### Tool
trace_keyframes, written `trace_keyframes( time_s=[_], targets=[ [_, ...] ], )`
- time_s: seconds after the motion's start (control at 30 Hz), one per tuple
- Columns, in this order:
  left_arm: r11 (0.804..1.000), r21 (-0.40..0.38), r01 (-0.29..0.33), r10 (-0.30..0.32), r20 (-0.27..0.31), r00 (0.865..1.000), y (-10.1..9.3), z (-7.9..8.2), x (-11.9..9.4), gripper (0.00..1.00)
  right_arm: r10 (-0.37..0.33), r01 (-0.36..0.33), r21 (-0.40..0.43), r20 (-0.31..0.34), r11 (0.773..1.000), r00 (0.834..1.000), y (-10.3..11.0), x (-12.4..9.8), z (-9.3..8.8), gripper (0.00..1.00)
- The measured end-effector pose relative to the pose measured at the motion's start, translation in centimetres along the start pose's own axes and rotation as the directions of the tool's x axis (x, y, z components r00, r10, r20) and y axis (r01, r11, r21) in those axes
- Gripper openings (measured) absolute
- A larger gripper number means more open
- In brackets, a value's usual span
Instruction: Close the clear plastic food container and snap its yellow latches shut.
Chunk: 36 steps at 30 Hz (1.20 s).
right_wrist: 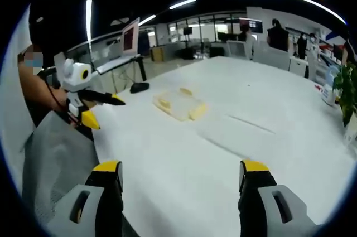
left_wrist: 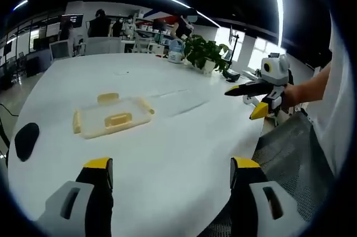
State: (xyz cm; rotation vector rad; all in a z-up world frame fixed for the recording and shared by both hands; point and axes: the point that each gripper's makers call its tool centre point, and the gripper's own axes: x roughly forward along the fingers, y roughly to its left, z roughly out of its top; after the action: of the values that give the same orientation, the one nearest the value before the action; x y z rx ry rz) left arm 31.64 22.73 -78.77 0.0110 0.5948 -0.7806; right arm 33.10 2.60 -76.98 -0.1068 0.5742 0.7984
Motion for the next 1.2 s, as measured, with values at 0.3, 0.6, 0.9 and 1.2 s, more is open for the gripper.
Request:
trace_keyframes(
  time_s=[0.3,0.6,0.9,1.2],
  targets=[
    [1.0,0.002,0.005,-0.005,-0.022,1.0,0.8,0.0,0.6,0.87,0.016,-0.016,-0.017,-0.007,1.0,1.0,-0.2,1.4,0.6,0.86],
    [1.0,0.003,0.003,-0.003,-0.033,0.999,1.7,-0.1,1.0,0.87,0.031,-0.032,-0.036,-0.022,0.999,0.999,-0.6,2.6,1.1,0.85],
    [1.0,0.006,-0.006,0.006,-0.041,0.999,2.7,0.1,1.4,0.86,0.048,-0.05,-0.049,-0.036,0.998,0.998,-1.1,3.7,1.4,0.83],
    [1.0,0.013,-0.011,0.012,-0.043,0.999,4.0,0.8,2.0,0.86,0.066,-0.069,-0.075,-0.043,0.995,0.997,-1.4,4.7,1.7,0.83]
  ],
)
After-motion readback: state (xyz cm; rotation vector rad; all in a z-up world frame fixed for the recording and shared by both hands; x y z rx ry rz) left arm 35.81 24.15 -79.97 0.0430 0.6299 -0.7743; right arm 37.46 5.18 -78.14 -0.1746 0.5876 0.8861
